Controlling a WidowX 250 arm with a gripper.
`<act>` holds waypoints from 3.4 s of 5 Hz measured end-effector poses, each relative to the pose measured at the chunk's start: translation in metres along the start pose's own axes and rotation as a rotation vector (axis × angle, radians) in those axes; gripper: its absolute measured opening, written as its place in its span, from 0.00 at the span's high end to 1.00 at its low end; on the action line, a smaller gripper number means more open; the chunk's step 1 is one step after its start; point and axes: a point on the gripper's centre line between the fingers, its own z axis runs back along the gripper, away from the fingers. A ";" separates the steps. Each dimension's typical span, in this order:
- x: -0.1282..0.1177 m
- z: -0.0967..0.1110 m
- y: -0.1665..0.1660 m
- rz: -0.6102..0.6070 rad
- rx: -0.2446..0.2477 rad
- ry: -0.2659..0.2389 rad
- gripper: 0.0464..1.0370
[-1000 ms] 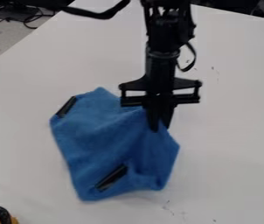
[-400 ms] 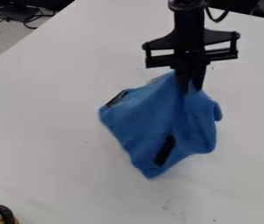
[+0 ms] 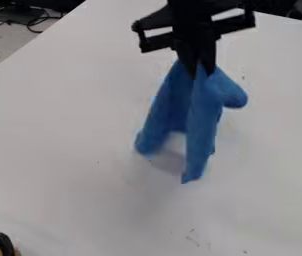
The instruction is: Fold the cloth from top right to bottom left
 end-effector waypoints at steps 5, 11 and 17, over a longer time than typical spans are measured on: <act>-0.039 -0.034 0.143 0.263 -0.070 -0.050 0.97; -0.026 -0.039 0.179 0.117 0.302 -0.100 0.19; 0.026 -0.063 0.026 -0.144 0.236 0.023 0.04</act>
